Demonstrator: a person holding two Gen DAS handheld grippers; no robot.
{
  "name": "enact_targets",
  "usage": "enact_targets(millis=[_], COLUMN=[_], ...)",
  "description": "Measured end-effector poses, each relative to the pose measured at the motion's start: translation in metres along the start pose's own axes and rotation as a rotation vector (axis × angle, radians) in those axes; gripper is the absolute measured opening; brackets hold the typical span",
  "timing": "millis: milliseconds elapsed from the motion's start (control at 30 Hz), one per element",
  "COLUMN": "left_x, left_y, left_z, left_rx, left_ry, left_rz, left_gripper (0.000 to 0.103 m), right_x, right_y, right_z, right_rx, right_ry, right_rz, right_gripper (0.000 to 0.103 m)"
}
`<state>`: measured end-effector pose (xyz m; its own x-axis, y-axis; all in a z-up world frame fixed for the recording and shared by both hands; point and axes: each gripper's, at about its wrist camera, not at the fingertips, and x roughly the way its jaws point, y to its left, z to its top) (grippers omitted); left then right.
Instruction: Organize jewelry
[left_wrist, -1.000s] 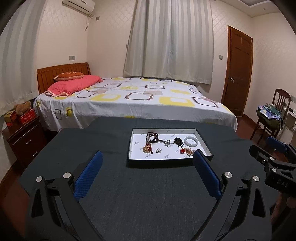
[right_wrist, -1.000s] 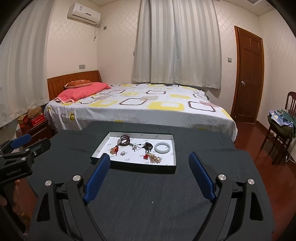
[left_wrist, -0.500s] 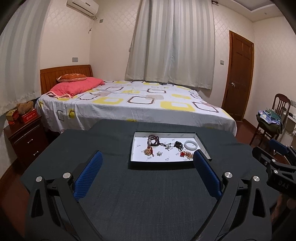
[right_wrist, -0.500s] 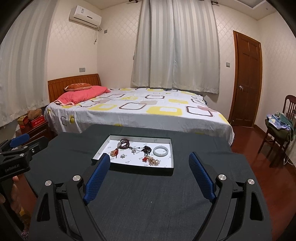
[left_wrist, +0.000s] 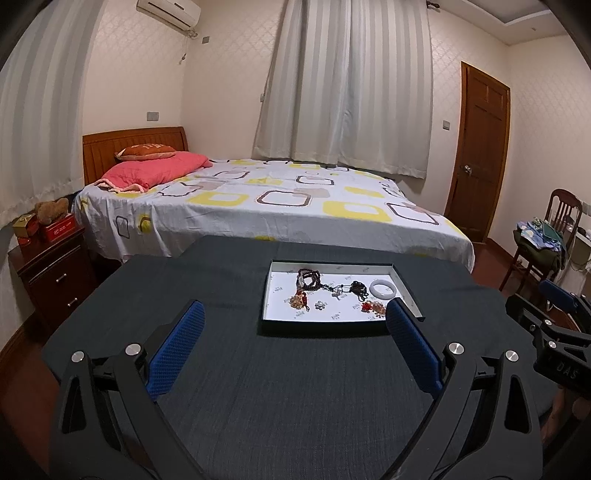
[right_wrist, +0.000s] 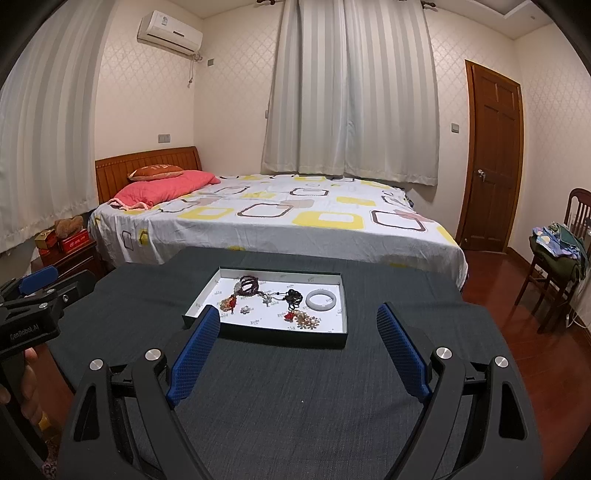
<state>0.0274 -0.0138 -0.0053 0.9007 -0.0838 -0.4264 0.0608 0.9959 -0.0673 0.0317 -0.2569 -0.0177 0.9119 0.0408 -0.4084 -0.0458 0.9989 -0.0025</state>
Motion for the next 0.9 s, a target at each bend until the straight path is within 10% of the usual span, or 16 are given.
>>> enact_targets(millis=[900], left_x=[0.0039], left_y=[0.0056], left_z=[0.0021], left_rx=[-0.007], left_ry=[0.011], left_rz=[0.006], left_gripper=[0.096], right_x=[0.001], right_y=[0.0024], right_z=[-0.0008], right_rx=[-0.003], right_ry=[0.007], right_rz=[0.005], right_gripper=[0.084])
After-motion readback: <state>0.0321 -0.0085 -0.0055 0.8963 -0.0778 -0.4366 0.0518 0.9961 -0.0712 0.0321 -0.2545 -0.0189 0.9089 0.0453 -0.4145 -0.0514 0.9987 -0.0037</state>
